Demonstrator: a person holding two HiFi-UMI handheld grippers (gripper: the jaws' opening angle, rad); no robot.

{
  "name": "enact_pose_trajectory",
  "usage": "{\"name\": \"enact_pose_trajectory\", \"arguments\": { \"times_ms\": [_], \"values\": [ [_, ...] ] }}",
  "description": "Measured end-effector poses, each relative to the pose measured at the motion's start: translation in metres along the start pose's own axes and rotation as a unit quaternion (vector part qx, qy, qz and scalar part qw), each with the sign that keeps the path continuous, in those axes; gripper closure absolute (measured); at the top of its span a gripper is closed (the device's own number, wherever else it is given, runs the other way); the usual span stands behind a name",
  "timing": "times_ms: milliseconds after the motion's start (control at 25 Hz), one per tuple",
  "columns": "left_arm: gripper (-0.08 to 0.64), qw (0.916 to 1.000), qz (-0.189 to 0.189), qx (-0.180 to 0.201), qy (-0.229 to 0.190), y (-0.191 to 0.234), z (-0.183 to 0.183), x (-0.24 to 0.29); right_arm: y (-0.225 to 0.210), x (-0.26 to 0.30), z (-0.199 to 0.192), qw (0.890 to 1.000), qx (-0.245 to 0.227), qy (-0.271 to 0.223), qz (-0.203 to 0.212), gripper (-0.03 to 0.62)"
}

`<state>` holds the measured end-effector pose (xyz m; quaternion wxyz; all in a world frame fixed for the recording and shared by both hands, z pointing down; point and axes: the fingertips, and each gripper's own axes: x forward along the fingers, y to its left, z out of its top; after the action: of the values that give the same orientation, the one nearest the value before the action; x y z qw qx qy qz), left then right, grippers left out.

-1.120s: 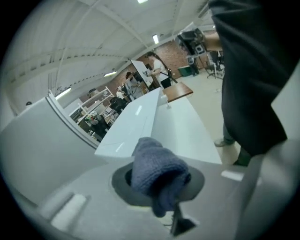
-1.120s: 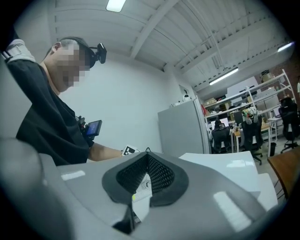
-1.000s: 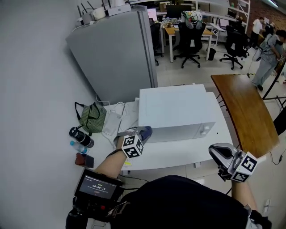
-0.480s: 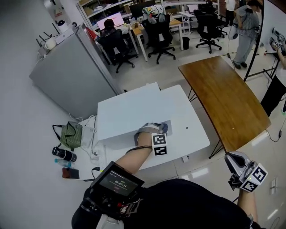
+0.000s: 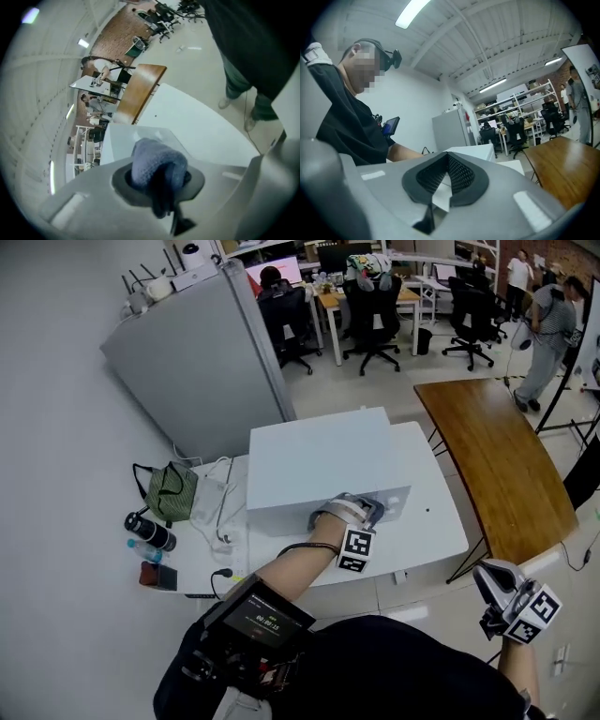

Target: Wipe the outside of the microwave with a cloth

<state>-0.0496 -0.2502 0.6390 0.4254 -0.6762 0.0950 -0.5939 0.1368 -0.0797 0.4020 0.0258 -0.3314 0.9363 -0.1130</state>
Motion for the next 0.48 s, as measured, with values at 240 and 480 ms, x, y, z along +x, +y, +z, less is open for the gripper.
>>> {"name": "enact_pose_trajectory", "arguments": {
  "times_ms": [240, 480],
  "values": [
    [0.503, 0.9988, -0.006, 0.018, 0.046, -0.111, -0.147, -0.045, 0.101, 0.104, -0.009, 0.997, -0.030, 0.049, 0.053, 0.588],
    [0.503, 0.9876, 0.001, -0.141, 0.070, -0.180, -0.253, -0.093, 0.170, 0.165, -0.025, 0.992, -0.038, 0.083, 0.090, 0.588]
  ]
}}
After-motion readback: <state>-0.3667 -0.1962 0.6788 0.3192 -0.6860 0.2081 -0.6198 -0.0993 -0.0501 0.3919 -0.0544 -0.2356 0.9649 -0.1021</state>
